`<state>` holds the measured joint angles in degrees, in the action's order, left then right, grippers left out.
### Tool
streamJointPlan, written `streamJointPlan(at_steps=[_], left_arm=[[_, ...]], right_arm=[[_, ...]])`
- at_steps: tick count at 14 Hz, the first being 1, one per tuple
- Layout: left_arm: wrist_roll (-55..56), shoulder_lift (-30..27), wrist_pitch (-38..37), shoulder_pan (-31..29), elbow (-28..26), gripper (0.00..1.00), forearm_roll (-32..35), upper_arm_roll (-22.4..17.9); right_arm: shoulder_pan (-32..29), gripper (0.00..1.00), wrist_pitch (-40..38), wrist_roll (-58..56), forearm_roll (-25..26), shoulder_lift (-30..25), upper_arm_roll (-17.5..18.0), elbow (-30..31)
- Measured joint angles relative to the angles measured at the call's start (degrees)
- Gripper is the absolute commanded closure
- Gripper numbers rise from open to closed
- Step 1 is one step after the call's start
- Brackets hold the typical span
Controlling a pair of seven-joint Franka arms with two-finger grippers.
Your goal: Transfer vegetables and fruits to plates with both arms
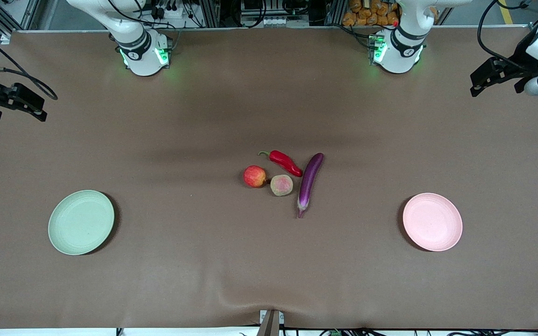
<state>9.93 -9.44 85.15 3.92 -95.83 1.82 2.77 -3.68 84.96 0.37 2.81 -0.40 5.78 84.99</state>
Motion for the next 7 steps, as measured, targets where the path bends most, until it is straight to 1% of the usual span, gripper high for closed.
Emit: streamJointPlan(at_steps=[4, 7], left_arm=[[0.0, 0.02, -0.54, 0.0, 0.8, 0.0, 0.0, 0.0], [0.0, 1.31, -3.08, 0.0, 3.1, 0.0, 0.0, 0.01]], right_arm=[[-0.03, 0.0, 0.14, -0.92, -0.57, 0.0, -0.04, 0.02], [-0.03, 0.0, 0.14, -0.96, -0.64, 0.0, -0.05, 0.06]])
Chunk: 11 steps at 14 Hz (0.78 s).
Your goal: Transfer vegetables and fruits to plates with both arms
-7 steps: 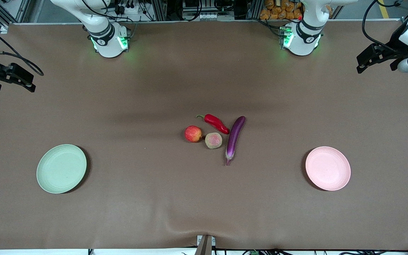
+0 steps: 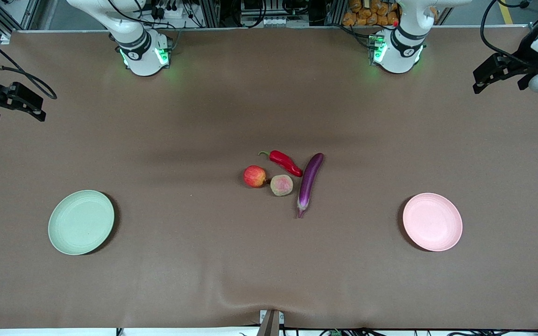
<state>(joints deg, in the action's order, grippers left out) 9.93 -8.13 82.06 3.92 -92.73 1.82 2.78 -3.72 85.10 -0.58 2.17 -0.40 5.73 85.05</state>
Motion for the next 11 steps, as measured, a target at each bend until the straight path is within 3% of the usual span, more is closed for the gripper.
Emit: streamJointPlan(at_steps=[11], left_arm=[[6.55, 2.13, -2.21, 0.26, 0.46, 0.0, 0.0, 2.43]], right_arm=[[0.0, 0.0, -0.06, -0.01, -0.04, 0.0, -0.01, 0.15]])
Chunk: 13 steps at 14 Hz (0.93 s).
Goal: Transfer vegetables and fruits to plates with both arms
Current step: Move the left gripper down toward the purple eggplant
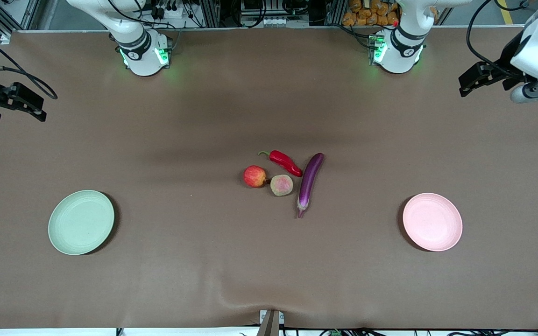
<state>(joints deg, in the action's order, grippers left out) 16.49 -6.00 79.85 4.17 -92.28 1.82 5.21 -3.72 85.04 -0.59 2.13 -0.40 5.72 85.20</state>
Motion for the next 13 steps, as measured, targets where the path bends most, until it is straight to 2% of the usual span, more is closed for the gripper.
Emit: streamJointPlan(at_steps=[7, 10, 13], left_arm=[[0.1, 0.04, 2.82, 0.02, -3.89, 0.0, 0.0, 0.59], [1.24, 1.2, 4.68, 0.45, -3.64, 0.0, 0.0, 1.32], [4.78, 4.82, 7.02, 0.96, -1.66, 0.0, -0.15, 3.04]], right_arm=[[-0.26, 0.0, -0.2, 0.0, 0.0, 0.0, -0.16, 0.02], [-0.27, 0.0, -0.21, 0.0, 0.0, 0.0, -0.16, 0.03], [-0.28, 0.0, -0.31, 0.0, 0.0, 0.0, -0.18, 0.04]])
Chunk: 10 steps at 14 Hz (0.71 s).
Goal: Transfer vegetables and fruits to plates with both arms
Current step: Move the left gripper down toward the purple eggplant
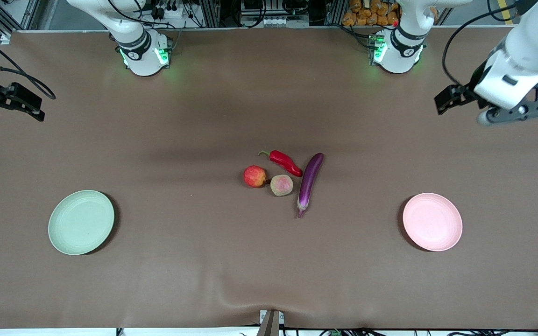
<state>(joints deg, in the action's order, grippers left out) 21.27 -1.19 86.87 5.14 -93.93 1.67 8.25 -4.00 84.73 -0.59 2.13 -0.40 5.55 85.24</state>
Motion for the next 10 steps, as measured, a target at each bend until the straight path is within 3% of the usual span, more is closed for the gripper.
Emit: streamJointPlan(at_steps=[5, 10], left_arm=[[8.14, 3.22, 3.69, 0.91, 0.94, 0.0, 0.01, 4.65], [8.73, 3.75, 6.03, 1.11, 0.8, 0.0, 0.12, 5.54]], right_arm=[[-0.01, 0.0, -0.12, 0.0, 0.0, 0.0, -0.01, 0.01], [-0.02, 0.0, -0.2, 0.0, 0.0, 0.0, -0.01, 0.01]])
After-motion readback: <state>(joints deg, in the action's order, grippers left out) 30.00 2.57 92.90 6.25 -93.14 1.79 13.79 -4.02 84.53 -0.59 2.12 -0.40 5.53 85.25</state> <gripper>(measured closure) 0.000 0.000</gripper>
